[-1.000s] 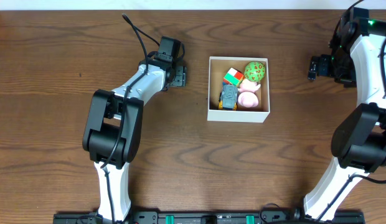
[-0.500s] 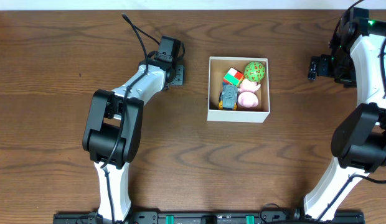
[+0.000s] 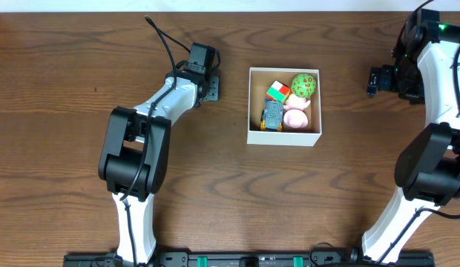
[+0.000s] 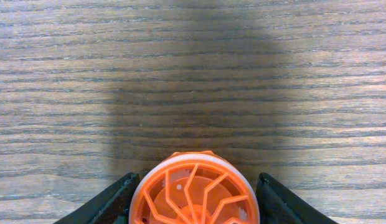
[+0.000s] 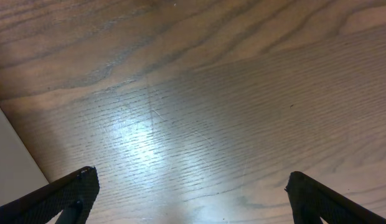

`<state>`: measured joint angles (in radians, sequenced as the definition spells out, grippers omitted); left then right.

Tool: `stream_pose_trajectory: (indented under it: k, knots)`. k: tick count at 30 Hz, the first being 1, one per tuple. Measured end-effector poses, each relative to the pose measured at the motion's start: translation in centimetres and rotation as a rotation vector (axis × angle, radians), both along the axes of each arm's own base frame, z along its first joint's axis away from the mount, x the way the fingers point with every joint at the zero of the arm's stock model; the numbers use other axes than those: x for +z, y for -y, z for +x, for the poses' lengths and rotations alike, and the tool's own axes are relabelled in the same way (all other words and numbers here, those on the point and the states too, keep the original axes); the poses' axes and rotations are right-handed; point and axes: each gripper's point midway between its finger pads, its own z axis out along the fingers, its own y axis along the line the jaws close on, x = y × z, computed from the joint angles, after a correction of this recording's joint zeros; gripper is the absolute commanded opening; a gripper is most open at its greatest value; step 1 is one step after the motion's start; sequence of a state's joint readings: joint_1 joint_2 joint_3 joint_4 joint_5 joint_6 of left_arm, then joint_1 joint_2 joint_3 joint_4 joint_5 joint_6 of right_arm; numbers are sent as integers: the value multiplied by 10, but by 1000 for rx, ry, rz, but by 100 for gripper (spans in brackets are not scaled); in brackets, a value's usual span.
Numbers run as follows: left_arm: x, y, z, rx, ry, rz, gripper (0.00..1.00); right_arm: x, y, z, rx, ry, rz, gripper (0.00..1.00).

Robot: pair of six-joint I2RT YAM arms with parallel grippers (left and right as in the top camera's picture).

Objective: Pack container
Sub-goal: 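Close the left gripper on the orange lid's rim, then carry the orange lid right and lower it into the box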

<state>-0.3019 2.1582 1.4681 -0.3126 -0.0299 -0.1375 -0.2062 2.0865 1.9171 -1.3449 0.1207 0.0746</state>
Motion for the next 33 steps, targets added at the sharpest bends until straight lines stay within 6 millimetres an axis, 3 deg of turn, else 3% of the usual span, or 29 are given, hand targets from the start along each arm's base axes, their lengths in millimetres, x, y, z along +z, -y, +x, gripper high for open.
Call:
stream_pose_trajectory:
  k: [13, 24, 28, 33]
  knots:
    - [0, 0, 0, -17, 1, 9, 49, 0, 0, 0, 0, 0, 0, 99]
    - [4, -1, -5, -35, -11, 22, 50, 0, 0, 0, 0, 0, 0, 99]
    - [31, 0, -9, -62, 15, 27, 49, 0, 0, 0, 0, 0, 0, 99]
    - [103, 15, -17, -104, 127, -1, 49, 0, 0, 0, 0, 0, 0, 99]
